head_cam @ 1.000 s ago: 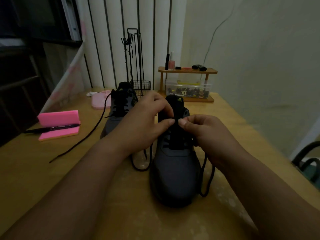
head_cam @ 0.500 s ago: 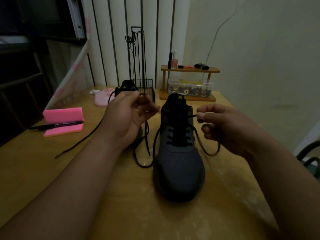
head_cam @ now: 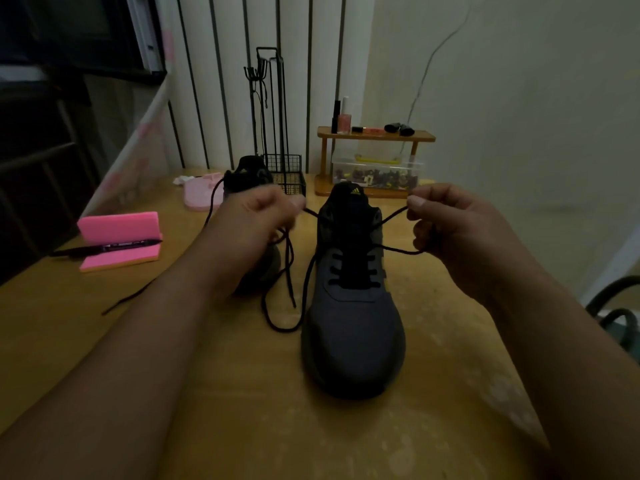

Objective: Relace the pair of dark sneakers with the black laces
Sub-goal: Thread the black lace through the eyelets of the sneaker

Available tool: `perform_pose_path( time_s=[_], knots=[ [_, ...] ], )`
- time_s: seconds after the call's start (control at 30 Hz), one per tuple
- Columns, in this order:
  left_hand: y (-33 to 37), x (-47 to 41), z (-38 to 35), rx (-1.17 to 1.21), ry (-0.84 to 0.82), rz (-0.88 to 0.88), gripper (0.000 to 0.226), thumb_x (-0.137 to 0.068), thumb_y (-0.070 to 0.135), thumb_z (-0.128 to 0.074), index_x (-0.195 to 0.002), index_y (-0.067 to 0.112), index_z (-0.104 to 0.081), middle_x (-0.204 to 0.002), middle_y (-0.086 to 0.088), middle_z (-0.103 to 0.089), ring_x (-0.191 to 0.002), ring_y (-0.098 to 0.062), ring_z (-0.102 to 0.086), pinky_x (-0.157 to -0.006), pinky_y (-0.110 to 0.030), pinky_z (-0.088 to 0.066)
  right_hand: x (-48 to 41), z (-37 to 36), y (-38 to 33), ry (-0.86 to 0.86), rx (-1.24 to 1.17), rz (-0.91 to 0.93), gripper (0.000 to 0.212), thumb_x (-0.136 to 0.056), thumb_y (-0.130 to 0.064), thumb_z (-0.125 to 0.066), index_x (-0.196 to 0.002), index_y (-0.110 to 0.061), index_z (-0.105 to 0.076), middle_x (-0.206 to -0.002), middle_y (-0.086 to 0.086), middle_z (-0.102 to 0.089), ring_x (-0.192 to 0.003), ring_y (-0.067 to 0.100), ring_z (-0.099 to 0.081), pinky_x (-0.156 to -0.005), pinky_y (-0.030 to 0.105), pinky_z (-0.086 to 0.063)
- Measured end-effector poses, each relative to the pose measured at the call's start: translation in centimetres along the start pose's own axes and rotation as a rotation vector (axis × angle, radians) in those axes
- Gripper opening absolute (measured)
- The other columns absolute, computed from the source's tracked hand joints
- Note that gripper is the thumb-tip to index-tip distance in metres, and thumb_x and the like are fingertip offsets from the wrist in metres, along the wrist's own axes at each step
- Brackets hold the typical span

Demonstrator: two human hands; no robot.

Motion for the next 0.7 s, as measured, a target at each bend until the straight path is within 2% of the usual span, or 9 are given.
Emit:
perform_pose_path(
  time_s=[0.07, 0.1, 0.17, 0.23, 0.3, 0.37, 0.43, 0.57, 0.7],
  knots=[
    [-1.1, -0.6, 1.2, 0.431, 0.139, 0.053, 0.027, -0.105, 0.023, -0.055, -0.084, 0.02, -0.072, -0.099, -0.01, -0.072, -0.105, -0.03, -0.07, -0.096, -0.046, -0.055, 0.0, -0.2, 0.1, -0.019, 0.03, 0.009, 0.011, -0.099, -0.014, -0.064, -0.11, -0.012, -0.068, -0.085, -0.003, -0.067, -0.071, 0.013, -0.059, -0.074, 0.032, -0.052],
    [-1.5, -0.7, 1.1, 0.623, 0.156, 0.084, 0.025, -0.105, 0.017, -0.052, -0.086, 0.016, -0.068, -0.093, -0.012, -0.071, -0.102, -0.031, -0.072, -0.102, -0.048, -0.055, 0.1, -0.5, 0.2, -0.037, 0.044, 0.013, 0.012, -0.099, -0.014, -0.065, -0.11, -0.012, -0.068, -0.086, -0.003, -0.069, -0.074, 0.015, -0.061, -0.076, 0.033, -0.053],
    [-2.1, -0.8, 0.7, 0.758, 0.143, 0.117, 0.019, -0.105, 0.014, -0.049, -0.088, 0.016, -0.057, -0.069, -0.002, -0.059, -0.067, -0.022, -0.065, -0.095, -0.047, -0.059, 0.2, -1.1, 0.5, -0.078, 0.058, 0.017, 0.013, -0.098, -0.013, -0.066, -0.111, -0.01, -0.069, -0.086, -0.003, -0.07, -0.079, 0.018, -0.063, -0.078, 0.033, -0.054],
    [-2.3, -0.9, 1.1, 0.587, 0.155, 0.072, 0.02, -0.105, 0.015, -0.052, -0.085, 0.021, -0.052, -0.062, 0.004, -0.042, -0.051, -0.014, -0.043, -0.073, -0.042, -0.056, 0.2, -1.4, 0.7, -0.088, 0.063, 0.02, 0.014, -0.098, -0.013, -0.065, -0.111, -0.01, -0.069, -0.085, -0.006, -0.072, -0.085, 0.02, -0.066, -0.08, 0.033, -0.056],
    [-1.4, -0.7, 1.6, 0.166, 0.189, -0.017, 0.015, -0.103, 0.024, -0.061, -0.092, 0.023, -0.052, -0.072, 0.004, -0.048, -0.059, -0.014, -0.047, -0.066, -0.042, -0.048, 0.1, -1.4, 0.6, -0.069, 0.077, 0.035, 0.014, -0.101, -0.014, -0.063, -0.113, -0.015, -0.07, -0.091, -0.005, -0.074, -0.091, 0.021, -0.07, -0.084, 0.035, -0.056],
    [-0.5, -0.6, 0.8, -0.201, 0.147, -0.068, 0.029, -0.097, 0.039, -0.07, -0.113, 0.026, -0.049, -0.104, 0.005, -0.056, -0.091, -0.011, -0.058, -0.08, -0.038, -0.053, 0.2, -1.6, 0.2, -0.054, 0.158, 0.093, 0.021, -0.105, -0.014, -0.057, -0.117, -0.026, -0.069, -0.102, -0.004, -0.074, -0.097, 0.016, -0.07, -0.087, 0.035, -0.055],
    [-0.3, -0.4, -0.7, -0.343, 0.019, -0.072, 0.057, -0.088, 0.052, -0.076, -0.131, 0.035, -0.042, -0.132, 0.011, -0.05, -0.118, -0.006, -0.052, -0.098, -0.033, -0.049, 0.4, -2.3, -0.1, -0.073, 0.314, 0.171, 0.032, -0.108, -0.016, -0.051, -0.124, -0.038, -0.067, -0.104, -0.004, -0.069, -0.094, 0.007, -0.066, -0.083, 0.027, -0.052],
    [-0.7, 0.1, -2.3, -0.593, -0.189, -0.094, 0.027, -0.087, 0.063, -0.067, -0.102, 0.041, -0.065, -0.107, 0.018, -0.061, -0.1, -0.006, -0.059, -0.079, -0.034, -0.049, 0.5, -3.5, 0.6, -0.113, 0.444, 0.194, 0.038, -0.112, -0.017, -0.041, -0.133, -0.04, -0.063, -0.099, -0.002, -0.066, -0.088, 0.005, -0.061, -0.076, 0.02, -0.046],
    [-0.5, -0.6, -0.5, -0.431, 0.003, -0.115, 0.02, -0.1, 0.043, -0.062, -0.088, 0.027, -0.065, -0.101, 0.004, -0.054, -0.091, -0.011, -0.055, -0.074, -0.03, -0.043, 0.5, -3.1, 0.5, -0.083, 0.384, 0.172, 0.036, -0.111, -0.014, -0.04, -0.124, -0.036, -0.066, -0.096, -0.009, -0.068, -0.092, 0.012, -0.063, -0.08, 0.028, -0.05]
  ],
)
Point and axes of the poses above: each hand's wrist, its own x-axis away from the middle knuckle, its own z-axis out of the back of the hand, y = z × x, the point moved 9 cm from there along -x, towards the middle knuckle
